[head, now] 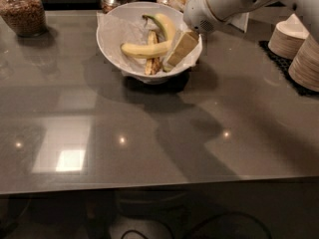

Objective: Pick banana from white bowl

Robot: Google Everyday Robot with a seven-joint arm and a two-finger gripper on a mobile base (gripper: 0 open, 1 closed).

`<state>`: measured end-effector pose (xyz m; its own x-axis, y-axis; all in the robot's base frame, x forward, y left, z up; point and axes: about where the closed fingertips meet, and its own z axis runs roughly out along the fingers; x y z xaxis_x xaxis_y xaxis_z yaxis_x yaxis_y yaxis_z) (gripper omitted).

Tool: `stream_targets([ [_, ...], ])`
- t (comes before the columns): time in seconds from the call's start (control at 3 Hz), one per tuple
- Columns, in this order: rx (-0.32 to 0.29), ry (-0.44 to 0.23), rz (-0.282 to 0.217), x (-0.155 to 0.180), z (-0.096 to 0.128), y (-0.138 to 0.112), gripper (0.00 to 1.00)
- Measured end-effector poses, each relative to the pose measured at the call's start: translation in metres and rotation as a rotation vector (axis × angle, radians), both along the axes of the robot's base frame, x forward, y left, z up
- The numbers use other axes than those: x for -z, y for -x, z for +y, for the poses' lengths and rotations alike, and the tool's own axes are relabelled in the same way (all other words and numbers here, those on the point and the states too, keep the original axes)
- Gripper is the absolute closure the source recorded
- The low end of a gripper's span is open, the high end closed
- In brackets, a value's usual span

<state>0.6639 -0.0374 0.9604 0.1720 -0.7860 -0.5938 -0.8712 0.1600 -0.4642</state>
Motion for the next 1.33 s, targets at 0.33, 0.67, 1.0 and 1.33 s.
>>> stream_targets([
  [0.33, -0.055, -0.03, -0.033, 0.009, 0.026, -0.027, 0.24],
  [0.67, -0.105, -0.015, -0.054, 0.023, 0.043, -0.04, 0.39],
  [1.0, -0.149, 0.026, -0.051, 0.042, 0.049, -0.045, 0.33],
  [1.33, -0.177, 0.082, -0.031, 0.06, 0.046, -0.048, 0.36],
])
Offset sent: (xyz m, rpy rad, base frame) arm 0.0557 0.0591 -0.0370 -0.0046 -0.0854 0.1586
